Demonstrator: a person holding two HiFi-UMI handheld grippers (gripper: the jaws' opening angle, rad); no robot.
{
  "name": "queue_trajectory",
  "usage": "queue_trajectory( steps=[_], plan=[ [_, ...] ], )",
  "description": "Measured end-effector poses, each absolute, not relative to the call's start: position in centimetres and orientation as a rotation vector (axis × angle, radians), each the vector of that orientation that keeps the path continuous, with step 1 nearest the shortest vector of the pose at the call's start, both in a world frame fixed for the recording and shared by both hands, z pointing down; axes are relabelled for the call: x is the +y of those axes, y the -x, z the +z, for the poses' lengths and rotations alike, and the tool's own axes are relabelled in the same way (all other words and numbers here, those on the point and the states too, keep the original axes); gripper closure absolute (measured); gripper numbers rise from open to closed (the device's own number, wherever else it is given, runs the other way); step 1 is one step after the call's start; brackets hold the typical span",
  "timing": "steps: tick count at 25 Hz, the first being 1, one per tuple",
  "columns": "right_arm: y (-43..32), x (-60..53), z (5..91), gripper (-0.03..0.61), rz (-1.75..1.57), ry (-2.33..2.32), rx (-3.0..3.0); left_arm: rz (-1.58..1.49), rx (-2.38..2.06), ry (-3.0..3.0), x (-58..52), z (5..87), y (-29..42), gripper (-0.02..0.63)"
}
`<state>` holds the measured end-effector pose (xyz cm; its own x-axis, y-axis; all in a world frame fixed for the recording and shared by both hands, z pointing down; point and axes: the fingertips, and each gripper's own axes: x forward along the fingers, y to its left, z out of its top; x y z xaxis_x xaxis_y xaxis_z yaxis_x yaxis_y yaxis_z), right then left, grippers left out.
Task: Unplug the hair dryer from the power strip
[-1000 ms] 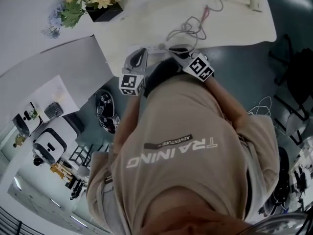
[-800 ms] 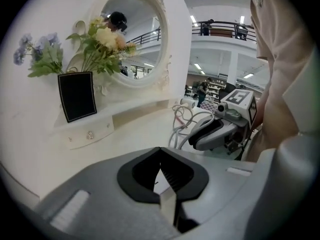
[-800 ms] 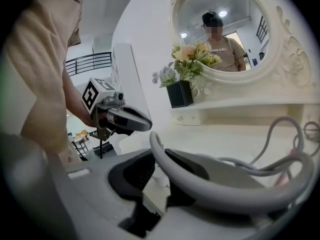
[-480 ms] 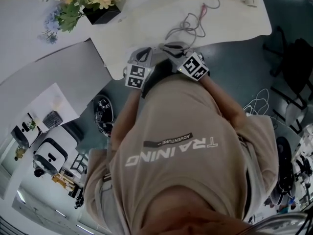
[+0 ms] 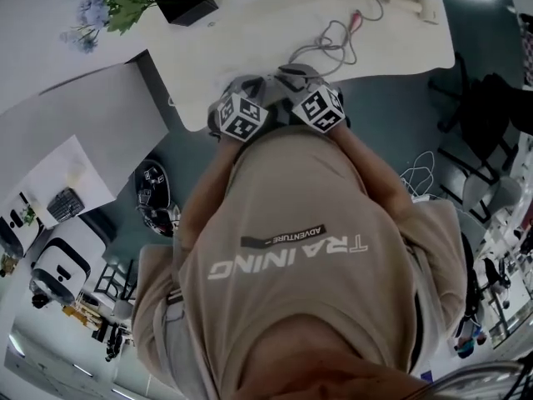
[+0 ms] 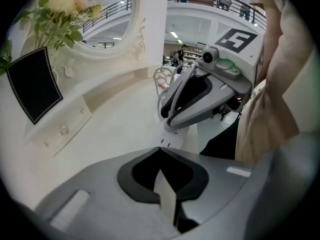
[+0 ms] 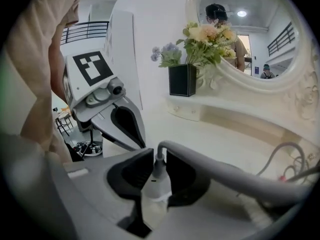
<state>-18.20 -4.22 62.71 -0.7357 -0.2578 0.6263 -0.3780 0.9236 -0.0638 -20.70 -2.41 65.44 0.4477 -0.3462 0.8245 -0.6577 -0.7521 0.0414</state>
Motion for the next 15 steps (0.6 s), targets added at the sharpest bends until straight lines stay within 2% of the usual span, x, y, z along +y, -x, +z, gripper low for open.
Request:
queue_trajectory(
  steps=[6, 15],
  plan=[
    [18.8, -4.9, 62.5, 0.514, 0.241, -0.483, -2.399, 1.190, -0.796, -2.419, -2.7, 65.2, 21.0, 0.607],
    [19.2, -5.6, 58.2, 0.515, 0.254, -0.555, -2.493, 1.099, -0.775, -2.459, -2.7, 64.7, 21.1, 0.607]
  ],
)
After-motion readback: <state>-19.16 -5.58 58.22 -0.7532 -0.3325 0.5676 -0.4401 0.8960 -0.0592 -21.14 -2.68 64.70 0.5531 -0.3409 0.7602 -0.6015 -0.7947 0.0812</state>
